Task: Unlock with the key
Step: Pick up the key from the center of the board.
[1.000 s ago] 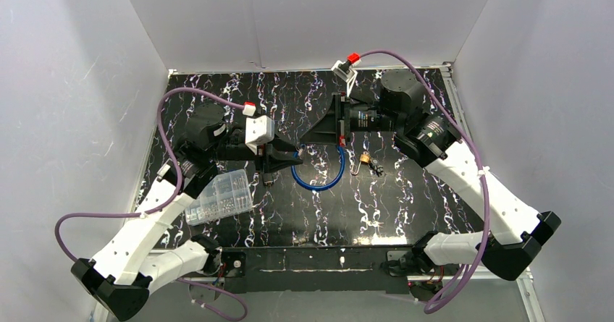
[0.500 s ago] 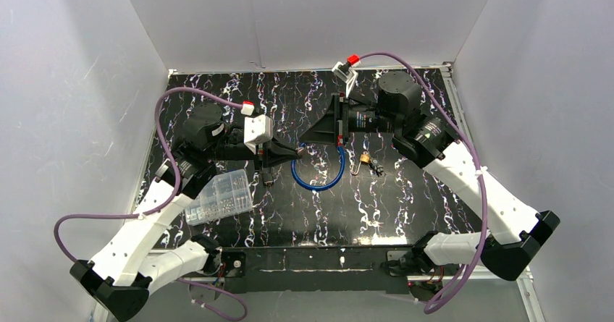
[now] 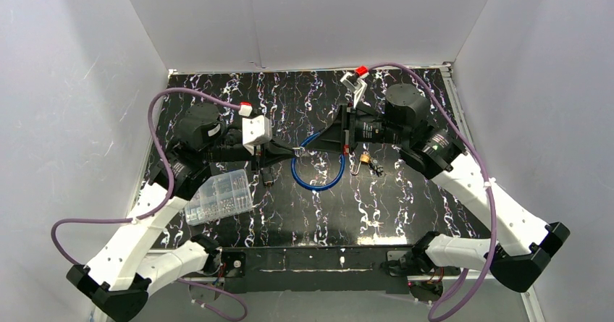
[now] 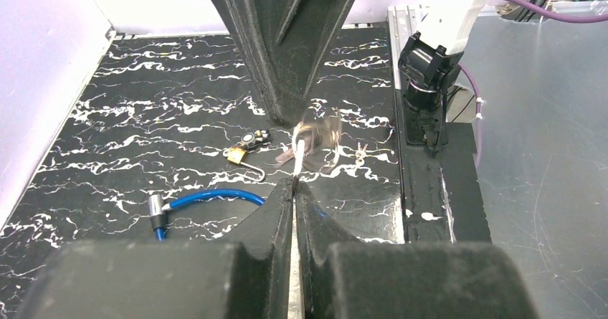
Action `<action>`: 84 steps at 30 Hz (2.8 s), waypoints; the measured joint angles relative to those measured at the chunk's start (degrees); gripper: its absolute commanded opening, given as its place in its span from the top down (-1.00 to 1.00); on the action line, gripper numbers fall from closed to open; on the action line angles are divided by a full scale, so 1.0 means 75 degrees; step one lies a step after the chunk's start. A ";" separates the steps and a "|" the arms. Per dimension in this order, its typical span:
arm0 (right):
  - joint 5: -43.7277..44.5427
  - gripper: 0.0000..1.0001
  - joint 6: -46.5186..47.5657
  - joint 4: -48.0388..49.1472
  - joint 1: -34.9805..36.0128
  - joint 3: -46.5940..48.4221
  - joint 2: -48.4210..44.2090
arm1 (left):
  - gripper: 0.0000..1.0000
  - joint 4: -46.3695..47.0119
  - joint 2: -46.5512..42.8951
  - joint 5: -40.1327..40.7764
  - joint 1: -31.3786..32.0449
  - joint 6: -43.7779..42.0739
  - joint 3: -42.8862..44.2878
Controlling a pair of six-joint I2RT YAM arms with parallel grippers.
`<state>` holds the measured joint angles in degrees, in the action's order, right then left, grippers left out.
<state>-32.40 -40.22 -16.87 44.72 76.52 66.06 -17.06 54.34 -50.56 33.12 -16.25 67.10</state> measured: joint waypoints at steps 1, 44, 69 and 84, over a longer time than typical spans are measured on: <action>0.0030 0.97 0.0010 -0.0015 -0.0003 -0.0016 -0.0034 | 1.00 -0.0093 -0.0015 0.0042 0.0000 -0.0063 0.0059; -0.0406 0.42 0.4537 -0.0427 0.1123 0.0371 0.0285 | 1.00 -0.5887 0.2097 0.0854 0.0714 -0.1982 0.3321; 0.0371 0.37 0.4812 -0.0700 0.1647 0.0383 0.0690 | 1.00 -0.6301 0.2091 0.0973 0.0714 -0.2098 0.3428; 0.0784 0.97 0.4788 -0.0825 0.1656 0.0374 0.0695 | 0.99 -0.6282 0.2060 0.1136 0.0714 -0.2167 0.3525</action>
<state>-26.52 -4.32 -23.06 57.14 79.33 71.28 -64.18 69.78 -42.04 38.48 -32.51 93.54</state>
